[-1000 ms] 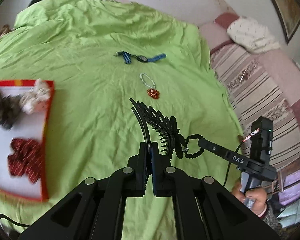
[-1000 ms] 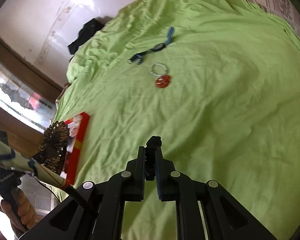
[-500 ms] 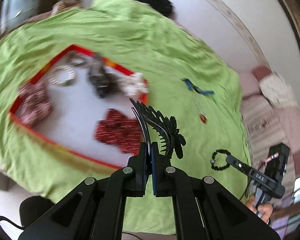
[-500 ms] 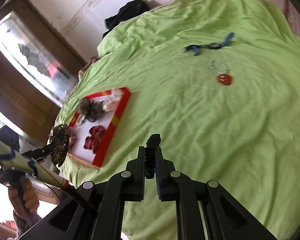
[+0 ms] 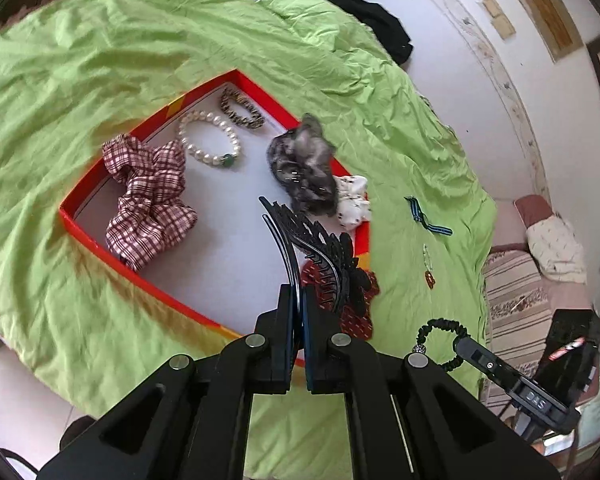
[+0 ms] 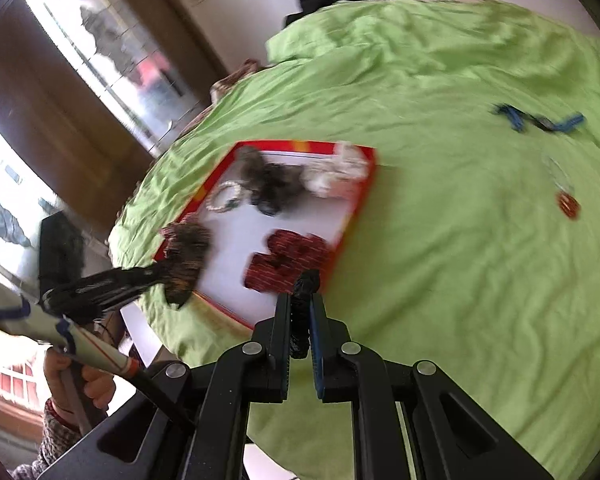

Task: Organize jewelry
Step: 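Carry the claw clip and hair tie into the tray and open both tools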

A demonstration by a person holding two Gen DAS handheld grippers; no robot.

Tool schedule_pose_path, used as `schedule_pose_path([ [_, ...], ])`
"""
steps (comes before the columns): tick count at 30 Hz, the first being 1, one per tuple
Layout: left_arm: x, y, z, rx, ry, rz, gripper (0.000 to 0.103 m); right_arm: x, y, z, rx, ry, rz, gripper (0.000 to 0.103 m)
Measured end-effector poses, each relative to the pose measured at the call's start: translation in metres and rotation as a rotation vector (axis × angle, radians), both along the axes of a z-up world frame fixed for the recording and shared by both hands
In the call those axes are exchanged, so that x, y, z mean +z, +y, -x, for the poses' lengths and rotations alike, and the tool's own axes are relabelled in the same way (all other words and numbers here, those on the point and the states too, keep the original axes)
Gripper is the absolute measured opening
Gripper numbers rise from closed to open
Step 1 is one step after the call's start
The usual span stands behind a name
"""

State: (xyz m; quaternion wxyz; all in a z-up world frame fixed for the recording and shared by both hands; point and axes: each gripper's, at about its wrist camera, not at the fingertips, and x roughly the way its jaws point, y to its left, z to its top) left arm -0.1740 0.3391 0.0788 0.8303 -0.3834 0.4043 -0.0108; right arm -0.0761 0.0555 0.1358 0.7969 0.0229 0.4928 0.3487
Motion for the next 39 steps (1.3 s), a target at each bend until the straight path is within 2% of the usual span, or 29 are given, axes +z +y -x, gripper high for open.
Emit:
schedule_pose_path([
  [7, -0.024, 0.025, -0.007, 0.021, 0.014, 0.063, 0.004, 0.005, 0.078, -0.018, 0.064, -0.006, -0.008, 0.01],
  [13, -0.043, 0.043, -0.014, 0.036, 0.003, 0.157, 0.005, -0.026, 0.128, -0.052, 0.062, 0.107, -0.057, 0.01],
  [16, -0.045, 0.048, -0.016, 0.044, 0.005, 0.157, 0.005, -0.051, 0.137, -0.068, 0.03, 0.159, -0.045, 0.01],
  [19, -0.049, 0.053, -0.019, 0.064, 0.04, 0.11, 0.005, -0.073, 0.138, -0.078, 0.004, 0.179, -0.001, 0.01],
  [24, -0.044, 0.052, -0.019, 0.06, 0.012, 0.108, 0.005, -0.08, 0.132, -0.081, -0.008, 0.173, 0.017, 0.012],
  [25, -0.042, 0.051, -0.018, 0.058, 0.007, 0.109, 0.006, -0.081, 0.133, -0.081, -0.003, 0.169, 0.023, 0.014],
  [27, -0.035, 0.047, -0.017, 0.053, -0.009, 0.101, 0.008, -0.077, 0.135, -0.079, 0.015, 0.151, 0.035, 0.027],
  [28, -0.03, 0.045, -0.015, 0.051, -0.018, 0.094, 0.011, -0.073, 0.135, -0.077, 0.024, 0.132, 0.038, 0.038],
  [29, -0.024, 0.043, -0.013, 0.05, -0.03, 0.087, 0.02, -0.068, 0.136, -0.073, 0.036, 0.102, 0.042, 0.046],
  [32, -0.005, 0.04, -0.004, 0.071, -0.072, 0.065, 0.04, -0.057, 0.134, -0.065, 0.062, 0.047, 0.05, 0.05],
  [35, 0.007, 0.038, 0.004, 0.086, -0.089, 0.051, 0.041, -0.048, 0.125, -0.057, 0.07, 0.013, 0.062, 0.05],
  [39, 0.017, 0.032, 0.014, 0.116, -0.063, -0.006, 0.043, -0.042, 0.102, -0.049, 0.051, 0.007, 0.059, 0.05],
])
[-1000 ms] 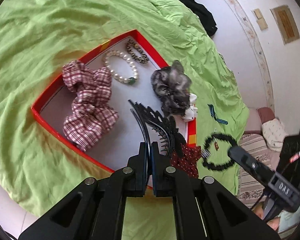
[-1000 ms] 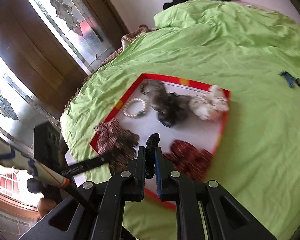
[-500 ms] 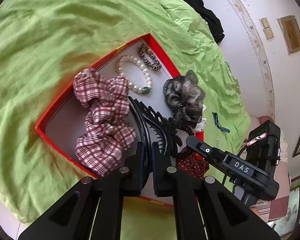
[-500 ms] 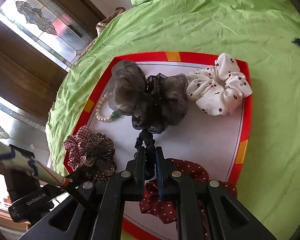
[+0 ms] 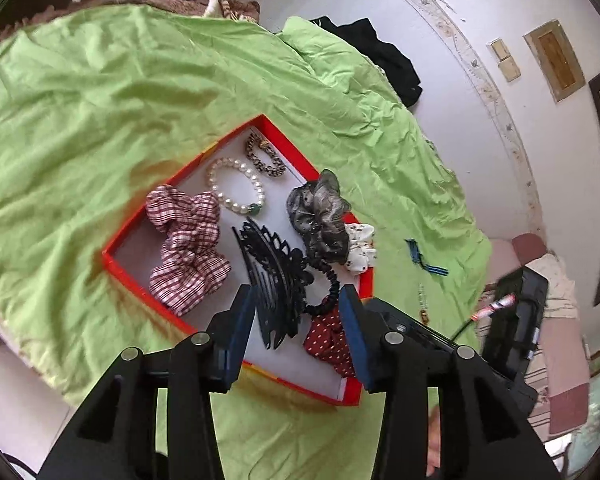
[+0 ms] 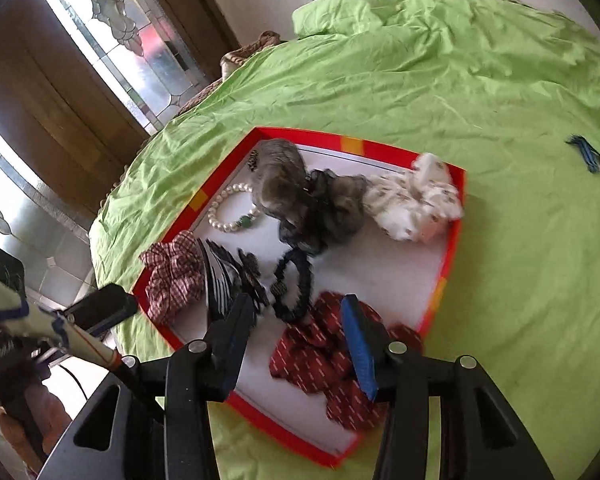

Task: Organize jewelry
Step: 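Carry the claw clip and hair tie into the tray and open both tools, then withdraw both tools from the tray toward the bead bracelets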

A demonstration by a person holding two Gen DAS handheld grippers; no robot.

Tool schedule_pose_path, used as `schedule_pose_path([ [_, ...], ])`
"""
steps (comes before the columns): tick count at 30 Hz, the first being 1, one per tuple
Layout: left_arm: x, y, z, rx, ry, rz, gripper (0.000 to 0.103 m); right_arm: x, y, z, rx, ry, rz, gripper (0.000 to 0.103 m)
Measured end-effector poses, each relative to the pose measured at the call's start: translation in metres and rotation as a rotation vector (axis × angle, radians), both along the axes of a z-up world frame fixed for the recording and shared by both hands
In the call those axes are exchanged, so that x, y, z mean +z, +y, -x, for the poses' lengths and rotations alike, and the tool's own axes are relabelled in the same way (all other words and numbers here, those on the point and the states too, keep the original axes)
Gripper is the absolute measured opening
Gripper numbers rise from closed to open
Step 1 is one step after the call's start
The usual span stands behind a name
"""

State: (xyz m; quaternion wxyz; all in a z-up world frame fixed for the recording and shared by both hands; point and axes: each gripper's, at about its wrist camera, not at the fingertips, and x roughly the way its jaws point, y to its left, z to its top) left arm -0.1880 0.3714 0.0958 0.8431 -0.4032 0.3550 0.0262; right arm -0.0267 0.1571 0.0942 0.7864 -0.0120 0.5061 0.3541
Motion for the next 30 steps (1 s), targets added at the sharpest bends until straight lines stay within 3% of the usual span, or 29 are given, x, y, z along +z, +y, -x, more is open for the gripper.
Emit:
schedule_pose_path([
  [10, 0.019, -0.03, 0.016, 0.026, 0.066, -0.16, 0.047, 0.005, -0.065, 0.03, -0.058, 0.002, -0.02, 0.051],
  [23, 0.053, -0.137, 0.011, -0.066, 0.095, -0.572, 0.054, 0.006, -0.15, 0.059, -0.165, -0.05, -0.006, 0.054],
  [30, 0.056, -0.181, 0.006, -0.125, 0.11, -0.671, 0.056, 0.005, -0.191, 0.06, -0.228, -0.054, -0.017, 0.054],
])
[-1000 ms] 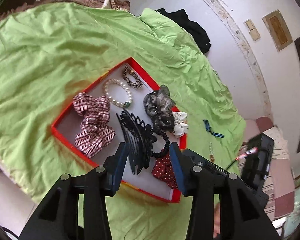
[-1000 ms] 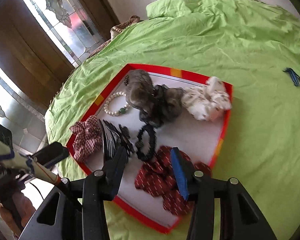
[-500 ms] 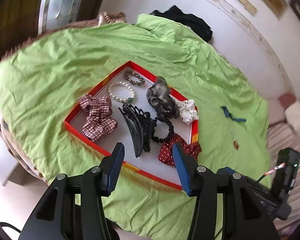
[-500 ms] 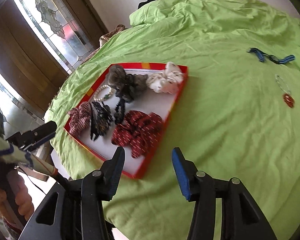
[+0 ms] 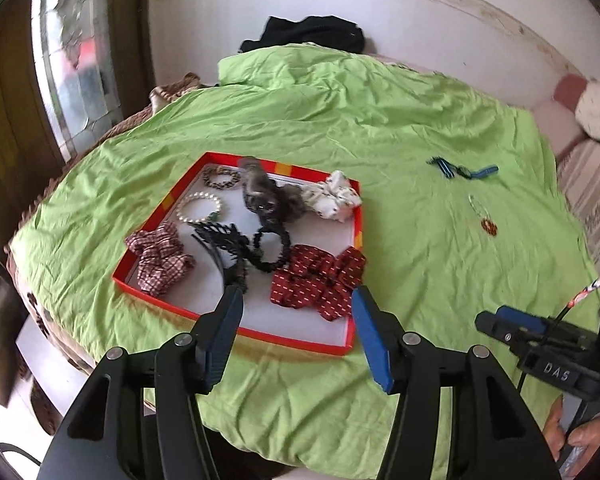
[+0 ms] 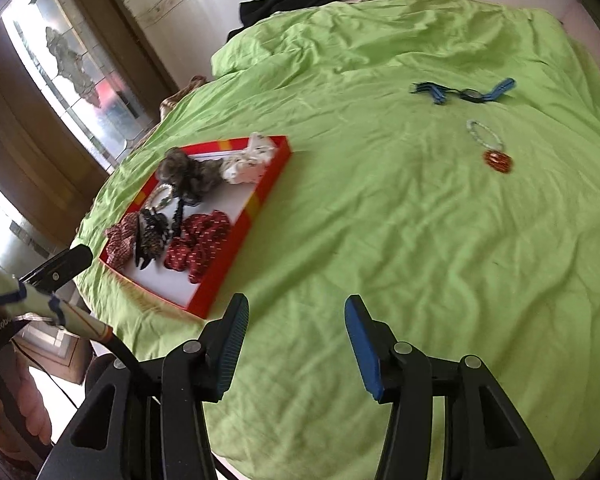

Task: Organize jewelry
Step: 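Withdraw both tools from the tray toward the bead bracelets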

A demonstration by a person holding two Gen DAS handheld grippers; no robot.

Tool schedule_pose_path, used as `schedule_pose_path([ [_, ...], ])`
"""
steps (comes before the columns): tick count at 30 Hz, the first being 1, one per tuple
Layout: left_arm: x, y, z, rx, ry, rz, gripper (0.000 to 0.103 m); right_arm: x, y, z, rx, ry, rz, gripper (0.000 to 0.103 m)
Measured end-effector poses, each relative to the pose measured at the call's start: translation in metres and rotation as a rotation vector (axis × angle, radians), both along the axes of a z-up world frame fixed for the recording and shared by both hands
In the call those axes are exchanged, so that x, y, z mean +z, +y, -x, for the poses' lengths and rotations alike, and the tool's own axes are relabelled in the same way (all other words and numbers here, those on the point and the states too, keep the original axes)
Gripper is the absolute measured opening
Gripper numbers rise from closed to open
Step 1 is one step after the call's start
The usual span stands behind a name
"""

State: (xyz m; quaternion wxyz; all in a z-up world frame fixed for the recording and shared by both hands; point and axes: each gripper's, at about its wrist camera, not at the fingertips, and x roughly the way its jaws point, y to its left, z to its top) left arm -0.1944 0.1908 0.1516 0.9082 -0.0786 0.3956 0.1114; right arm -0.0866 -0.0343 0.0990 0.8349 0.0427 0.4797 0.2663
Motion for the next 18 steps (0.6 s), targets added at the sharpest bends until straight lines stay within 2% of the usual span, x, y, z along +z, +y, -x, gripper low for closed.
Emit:
schedule_pose_path([
  [9, 0.001, -0.044, -0.006, -0.062, 0.031, -0.097, 0.057, -0.009, -0.043, 0.0, -0.072, 0.023, -0.031, 0.054],
  [18, -0.001, -0.08, -0.012, -0.128, 0.055, -0.138, 0.06, -0.012, -0.08, -0.001, -0.128, 0.025, -0.051, 0.054],
])
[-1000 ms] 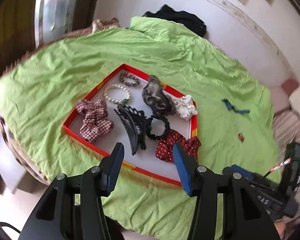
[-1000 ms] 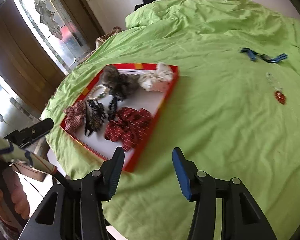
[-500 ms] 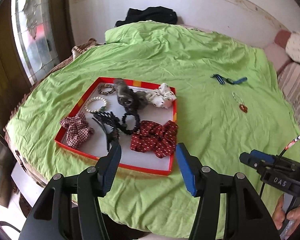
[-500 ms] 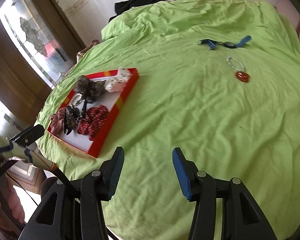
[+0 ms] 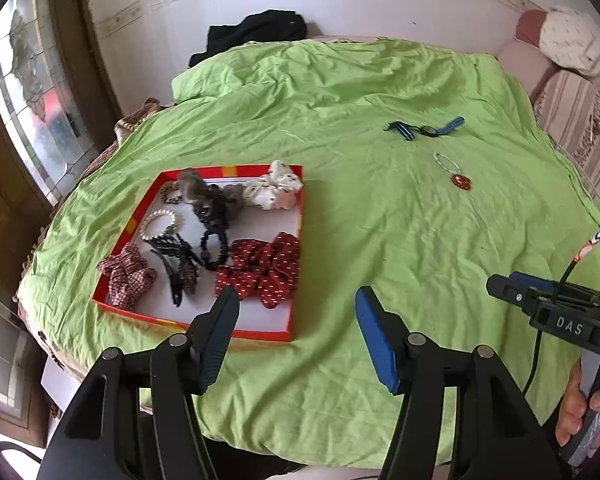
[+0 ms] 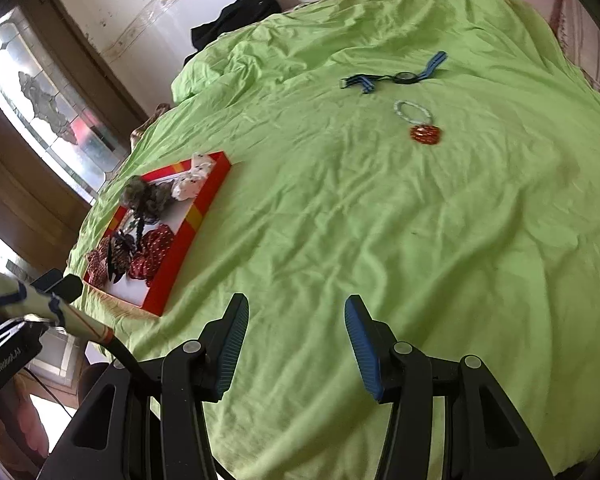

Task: Organize jewelry
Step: 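Withdraw both tools from the tray toward the bead bracelets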

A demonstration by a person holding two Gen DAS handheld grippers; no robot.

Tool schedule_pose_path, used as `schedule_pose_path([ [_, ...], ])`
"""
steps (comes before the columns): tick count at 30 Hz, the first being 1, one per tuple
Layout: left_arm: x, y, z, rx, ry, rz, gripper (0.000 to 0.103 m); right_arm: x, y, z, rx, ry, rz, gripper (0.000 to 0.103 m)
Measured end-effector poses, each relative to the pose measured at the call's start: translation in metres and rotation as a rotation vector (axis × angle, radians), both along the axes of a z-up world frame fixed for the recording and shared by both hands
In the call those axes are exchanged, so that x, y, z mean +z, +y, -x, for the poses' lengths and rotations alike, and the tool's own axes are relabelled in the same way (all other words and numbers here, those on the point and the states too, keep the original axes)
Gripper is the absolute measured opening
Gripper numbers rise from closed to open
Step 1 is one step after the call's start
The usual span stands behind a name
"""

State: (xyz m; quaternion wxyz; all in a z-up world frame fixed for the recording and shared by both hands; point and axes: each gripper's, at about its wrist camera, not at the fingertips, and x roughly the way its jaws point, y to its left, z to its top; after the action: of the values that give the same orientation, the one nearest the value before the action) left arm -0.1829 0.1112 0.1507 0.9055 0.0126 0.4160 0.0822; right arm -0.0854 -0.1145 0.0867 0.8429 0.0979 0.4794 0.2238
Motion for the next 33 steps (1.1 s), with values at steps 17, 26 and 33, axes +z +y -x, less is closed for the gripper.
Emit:
schedule_pose_path([
  [17, -0.023, -0.027, -0.024, -0.05, 0.081, 0.015, 0.062, -0.023, -0.052, -0.025, -0.098, 0.032, 0.019, 0.054],
  [26, -0.043, -0.034, -0.046, -0.08, 0.11, 0.09, 0.062, -0.032, -0.069, -0.095, -0.168, -0.025, 0.118, 0.054],
  [33, -0.059, -0.036, -0.066, -0.11, 0.131, 0.11, 0.062, -0.035, -0.072, -0.185, -0.217, -0.021, 0.113, 0.045],
])
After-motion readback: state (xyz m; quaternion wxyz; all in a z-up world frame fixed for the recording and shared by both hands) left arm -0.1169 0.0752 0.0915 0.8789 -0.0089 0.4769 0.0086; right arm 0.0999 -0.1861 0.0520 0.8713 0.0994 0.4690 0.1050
